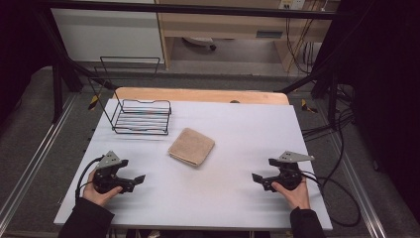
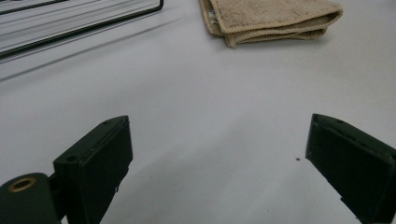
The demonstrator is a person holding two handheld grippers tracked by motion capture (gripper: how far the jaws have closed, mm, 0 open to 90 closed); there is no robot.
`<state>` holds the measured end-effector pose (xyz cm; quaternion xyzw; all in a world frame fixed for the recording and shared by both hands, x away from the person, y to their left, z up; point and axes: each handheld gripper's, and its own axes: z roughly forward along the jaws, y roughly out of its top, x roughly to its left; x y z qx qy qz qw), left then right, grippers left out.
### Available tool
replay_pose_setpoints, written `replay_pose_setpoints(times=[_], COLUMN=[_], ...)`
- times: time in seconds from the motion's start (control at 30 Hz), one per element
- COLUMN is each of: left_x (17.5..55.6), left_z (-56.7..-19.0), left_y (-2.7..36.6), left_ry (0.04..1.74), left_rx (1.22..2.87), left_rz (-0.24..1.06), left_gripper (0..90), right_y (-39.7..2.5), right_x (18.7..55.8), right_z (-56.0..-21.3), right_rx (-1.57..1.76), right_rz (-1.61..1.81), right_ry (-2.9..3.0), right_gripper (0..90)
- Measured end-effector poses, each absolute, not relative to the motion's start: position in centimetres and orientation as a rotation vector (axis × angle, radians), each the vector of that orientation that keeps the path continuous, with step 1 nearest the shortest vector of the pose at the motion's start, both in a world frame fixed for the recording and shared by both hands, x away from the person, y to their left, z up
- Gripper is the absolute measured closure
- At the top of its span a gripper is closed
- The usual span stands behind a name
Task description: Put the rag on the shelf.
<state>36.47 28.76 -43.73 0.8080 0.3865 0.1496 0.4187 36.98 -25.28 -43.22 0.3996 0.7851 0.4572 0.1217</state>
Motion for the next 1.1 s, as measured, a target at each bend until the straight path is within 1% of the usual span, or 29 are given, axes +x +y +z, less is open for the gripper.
replay_pose_setpoints(times=[0.07, 0.1, 0.17, 0.2, 0.3, 0.4, 0.47, 0.53, 0.57, 0.77, 0.8, 0.83, 0.87, 0.9, 0.93, 1.0, 1.03, 1.07, 1.1], left_x=[36.5, 36.5, 36.5, 36.5, 36.5, 36.5, 36.5, 36.5, 36.6, 36.5, 36.5, 36.5, 36.5, 36.5, 36.5, 36.5, 36.5, 36.5, 36.5], left_z=[-43.7, -43.7, -43.7, -43.7, -43.7, -43.6, -43.6, -43.6, -43.6, -43.6, -43.6, -43.6, -43.6, -43.6, -43.6, -43.6, -43.6, -43.6, -43.6], left_y=[28.7, 28.7, 28.7, 28.8, 28.9, 28.9, 28.9, 28.9, 28.9, 29.0, 29.0, 29.0, 29.0, 29.0, 29.0, 29.0, 29.0, 29.0, 29.0], left_ry=[0.97, 0.97, 0.974, 0.975, 0.982, 0.983, 0.984, 0.983, 0.983, 0.988, 0.987, 0.989, 0.989, 0.988, 0.988, 0.988, 0.988, 0.988, 0.987], left_rx=[2.028, 2.029, 2.029, 2.028, 2.021, 2.022, 2.019, 2.02, 2.02, 2.018, 2.018, 2.018, 2.019, 2.019, 2.019, 2.019, 2.019, 2.02, 2.021], left_rz=[0.377, 0.378, 0.382, 0.383, 0.388, 0.393, 0.392, 0.391, 0.39, 0.392, 0.392, 0.392, 0.392, 0.392, 0.391, 0.39, 0.39, 0.391, 0.39], left_gripper=[7.1, 7.1, 7.1, 7.3, 7.4, 7.5, 7.5, 7.6, 7.7, 7.9, 7.9, 8.0, 8.0, 8.2, 8.2, 8.3, 8.5, 8.6, 8.6], right_y=[-24.9, -23.9, -23.5, -22.2, -21.1, -18.4, -17.9, -16.3, -14.7, -10.3, -10.3, -9.0, -9.0, -7.9, -7.6, -6.7, -6.7, -5.8, -5.6], right_x=[37.0, 37.2, 37.2, 37.4, 37.6, 38.0, 38.1, 38.4, 38.7, 40.1, 40.1, 40.6, 40.6, 41.0, 41.2, 41.5, 41.5, 41.8, 41.9], right_z=[-43.2, -43.1, -43.0, -42.9, -42.8, -42.4, -42.3, -42.0, -41.8, -41.5, -41.5, -41.5, -41.5, -41.7, -41.8, -42.1, -42.1, -42.5, -42.6], right_rx=[1.16, 1.147, 1.142, 1.138, 1.135, 1.097, 1.087, 1.048, 1.014, 0.937, 0.937, 0.92, 0.92, 0.91, 0.908, 0.894, 0.894, 0.885, 0.883], right_rz=[1.333, 1.32, 1.322, 1.296, 1.27, 1.256, 1.262, 1.285, 1.281, 1.256, 1.256, 1.246, 1.246, 1.236, 1.23, 1.215, 1.215, 1.211, 1.198], right_ry=[2.294, 2.3, 2.303, 2.314, 2.313, 2.332, 2.335, 2.355, 2.375, 2.433, 2.433, 2.445, 2.445, 2.461, 2.467, 2.489, 2.489, 2.505, 2.508], right_gripper=[4.9, 6.2, 7.0, 8.1, 9.1, 13.0, 14.7, 19.1, 21.7, 31.8, 31.8, 36.9, 36.9, 42.0, 44.6, 48.3, 48.3, 53.0, 54.5])
